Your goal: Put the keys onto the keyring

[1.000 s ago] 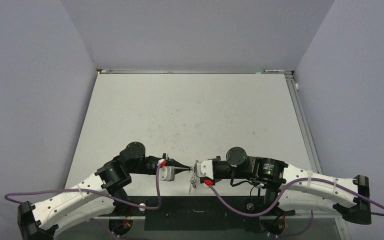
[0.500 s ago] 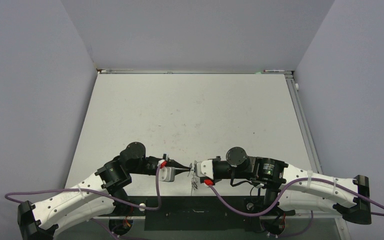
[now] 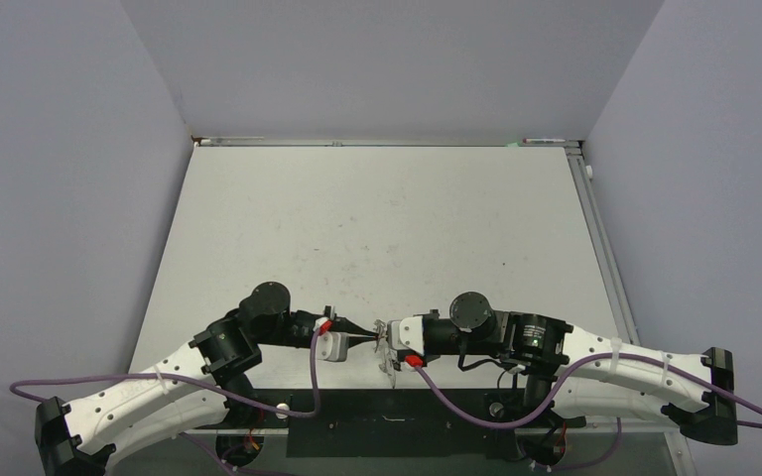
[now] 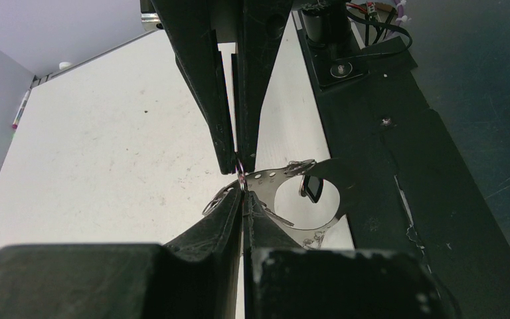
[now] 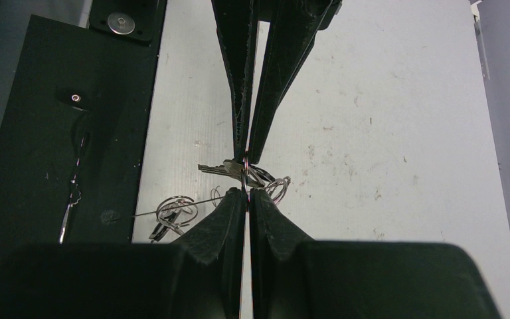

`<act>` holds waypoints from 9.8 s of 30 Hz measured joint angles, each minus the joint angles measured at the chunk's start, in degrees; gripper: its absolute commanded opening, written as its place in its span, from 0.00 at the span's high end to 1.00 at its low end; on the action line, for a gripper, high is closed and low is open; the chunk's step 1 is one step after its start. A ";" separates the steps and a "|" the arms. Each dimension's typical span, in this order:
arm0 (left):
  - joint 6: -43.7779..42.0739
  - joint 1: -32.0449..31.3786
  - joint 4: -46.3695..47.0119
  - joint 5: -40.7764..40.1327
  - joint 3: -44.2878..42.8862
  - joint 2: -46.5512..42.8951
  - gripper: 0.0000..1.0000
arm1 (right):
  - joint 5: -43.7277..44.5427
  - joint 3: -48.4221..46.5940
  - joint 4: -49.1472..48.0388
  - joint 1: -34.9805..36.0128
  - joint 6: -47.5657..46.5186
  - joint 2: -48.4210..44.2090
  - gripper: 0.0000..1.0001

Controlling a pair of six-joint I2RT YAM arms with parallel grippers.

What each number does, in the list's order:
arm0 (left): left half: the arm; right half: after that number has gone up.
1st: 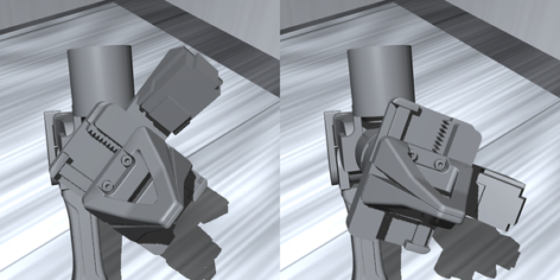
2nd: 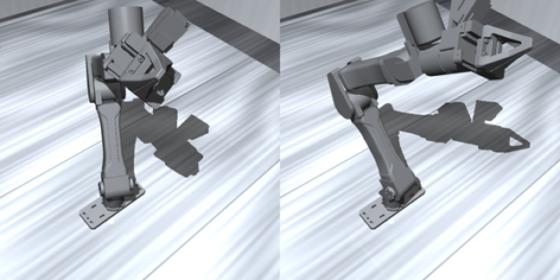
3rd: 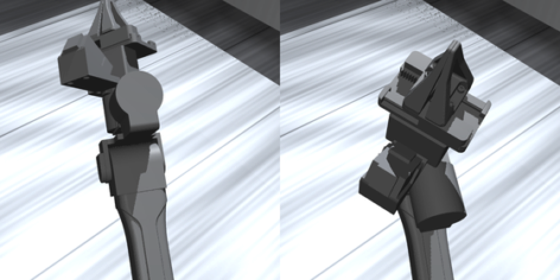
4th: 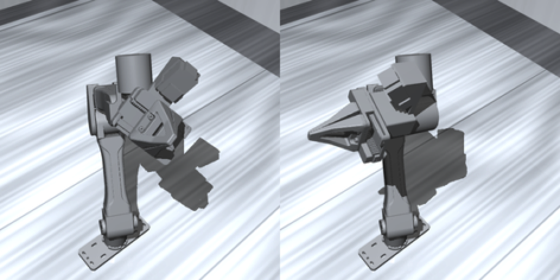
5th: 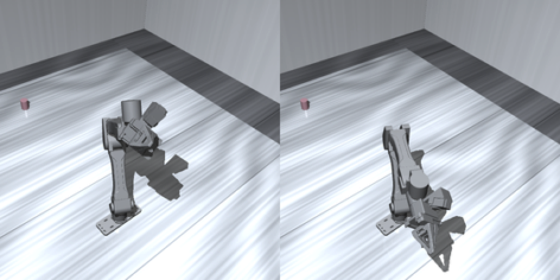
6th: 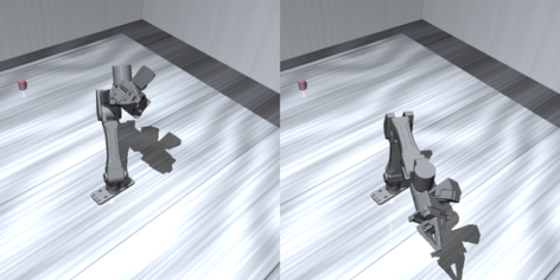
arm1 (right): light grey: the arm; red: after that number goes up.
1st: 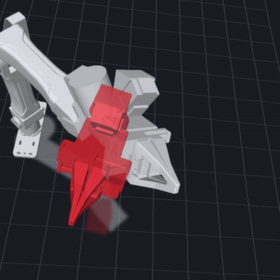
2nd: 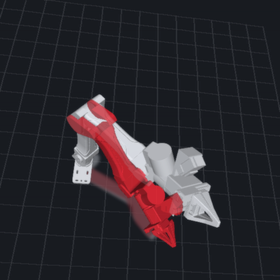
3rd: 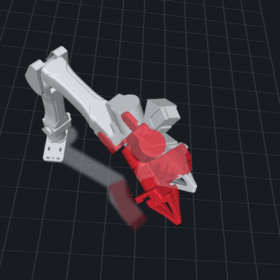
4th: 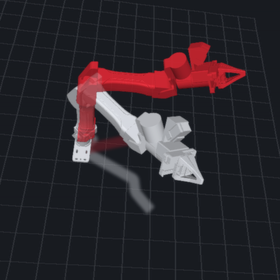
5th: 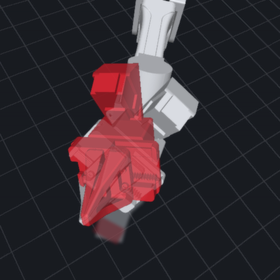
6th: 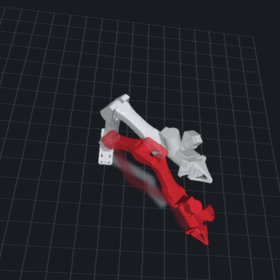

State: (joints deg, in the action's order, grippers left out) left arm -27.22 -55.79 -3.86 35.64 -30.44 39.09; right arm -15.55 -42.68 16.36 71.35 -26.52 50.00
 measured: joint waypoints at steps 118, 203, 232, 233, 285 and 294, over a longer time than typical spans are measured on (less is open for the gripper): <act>9.84 -1.29 -0.72 -12.96 -1.22 6.25 1.00 | 9.11 -3.56 -3.58 1.51 0.59 6.12 0.72; 8.76 -1.86 0.31 -13.70 -1.22 -0.09 0.62 | 8.28 1.05 -8.76 1.33 2.62 -0.66 0.95; 10.34 -0.46 4.07 -11.15 -1.22 0.02 1.00 | 8.41 3.30 -14.32 1.33 4.55 -2.84 0.95; 10.32 -0.46 4.11 -11.17 -1.22 0.02 1.00 | 8.66 3.52 -14.56 1.33 4.66 -3.02 0.95; 19.47 6.14 14.71 3.32 0.94 -2.14 0.73 | 7.10 9.31 -29.53 0.68 11.21 -7.26 0.95; 19.61 6.40 14.84 3.78 1.07 -2.23 0.82 | 5.79 9.31 -30.86 0.68 11.61 -6.05 0.95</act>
State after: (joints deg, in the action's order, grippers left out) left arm -7.62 -49.39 10.98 39.42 -29.36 36.86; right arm -9.76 -33.36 -14.50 72.03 -14.92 43.94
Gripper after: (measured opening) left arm 0.212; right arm 0.060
